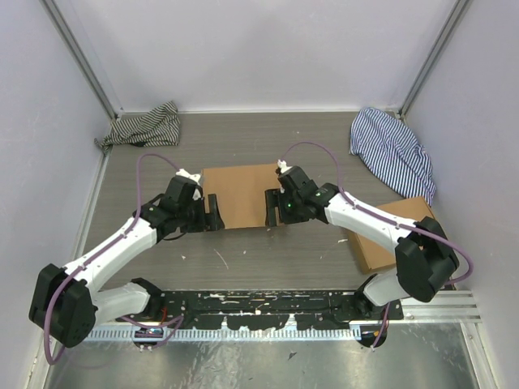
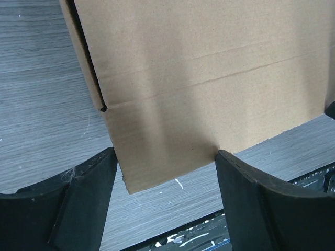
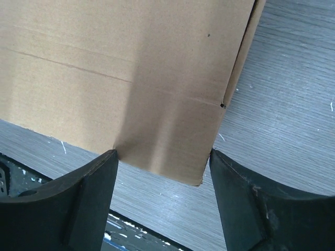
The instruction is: Fold the paper box
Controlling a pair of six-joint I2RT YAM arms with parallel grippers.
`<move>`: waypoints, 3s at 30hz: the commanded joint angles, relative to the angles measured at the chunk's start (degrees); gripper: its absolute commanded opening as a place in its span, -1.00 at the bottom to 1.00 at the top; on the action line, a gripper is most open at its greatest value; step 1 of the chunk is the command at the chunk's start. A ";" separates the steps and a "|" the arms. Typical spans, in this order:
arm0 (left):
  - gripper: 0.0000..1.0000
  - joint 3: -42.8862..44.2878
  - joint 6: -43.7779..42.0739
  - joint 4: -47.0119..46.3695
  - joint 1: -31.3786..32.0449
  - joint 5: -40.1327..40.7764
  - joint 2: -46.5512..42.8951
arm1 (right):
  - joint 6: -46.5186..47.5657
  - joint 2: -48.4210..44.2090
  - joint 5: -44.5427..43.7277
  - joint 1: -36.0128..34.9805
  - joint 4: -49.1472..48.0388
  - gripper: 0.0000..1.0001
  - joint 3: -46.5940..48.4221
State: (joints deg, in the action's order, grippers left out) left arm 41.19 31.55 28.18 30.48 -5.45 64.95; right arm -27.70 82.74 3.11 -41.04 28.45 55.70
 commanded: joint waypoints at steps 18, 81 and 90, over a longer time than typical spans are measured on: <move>0.62 5.02 -2.41 5.95 0.21 -0.52 2.19 | -1.80 -1.29 3.35 -0.15 -0.54 0.50 3.99; -1.00 -6.48 0.82 -2.12 0.28 6.83 -8.27 | 7.83 -1.69 -8.68 0.88 -0.38 -0.49 15.39; -0.75 -7.51 2.28 -4.88 0.28 4.63 -13.13 | 13.36 29.60 -2.47 7.57 -3.79 -0.52 47.32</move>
State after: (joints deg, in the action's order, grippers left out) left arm 35.18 33.19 25.91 30.55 1.39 51.42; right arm -18.11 100.82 -2.50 -35.97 26.48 93.69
